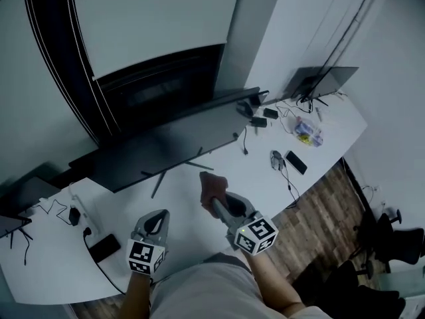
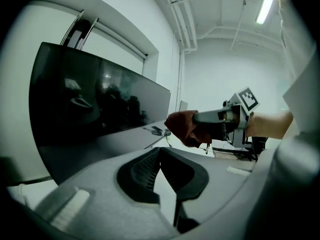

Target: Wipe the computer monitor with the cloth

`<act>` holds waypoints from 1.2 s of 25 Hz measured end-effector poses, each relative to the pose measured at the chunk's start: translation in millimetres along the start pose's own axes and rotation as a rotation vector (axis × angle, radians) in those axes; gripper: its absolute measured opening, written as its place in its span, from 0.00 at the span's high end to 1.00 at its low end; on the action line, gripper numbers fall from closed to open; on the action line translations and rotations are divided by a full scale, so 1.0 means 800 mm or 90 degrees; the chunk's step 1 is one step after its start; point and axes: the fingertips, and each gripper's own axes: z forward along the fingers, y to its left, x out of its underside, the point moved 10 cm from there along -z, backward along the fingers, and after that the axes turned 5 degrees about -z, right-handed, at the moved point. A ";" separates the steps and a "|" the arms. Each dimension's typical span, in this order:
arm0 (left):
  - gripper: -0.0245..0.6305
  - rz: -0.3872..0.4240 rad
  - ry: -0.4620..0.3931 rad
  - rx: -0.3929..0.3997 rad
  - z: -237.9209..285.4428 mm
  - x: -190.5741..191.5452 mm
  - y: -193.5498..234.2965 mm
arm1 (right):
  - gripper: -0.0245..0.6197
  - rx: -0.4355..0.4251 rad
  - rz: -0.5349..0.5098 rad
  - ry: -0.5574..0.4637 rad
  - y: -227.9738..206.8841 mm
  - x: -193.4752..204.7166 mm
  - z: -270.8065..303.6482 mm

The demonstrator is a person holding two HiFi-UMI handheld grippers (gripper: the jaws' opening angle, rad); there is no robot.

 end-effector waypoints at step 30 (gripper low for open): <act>0.95 0.013 0.033 0.030 0.029 0.006 -0.006 | 0.81 0.036 -0.117 0.090 -0.015 0.042 -0.023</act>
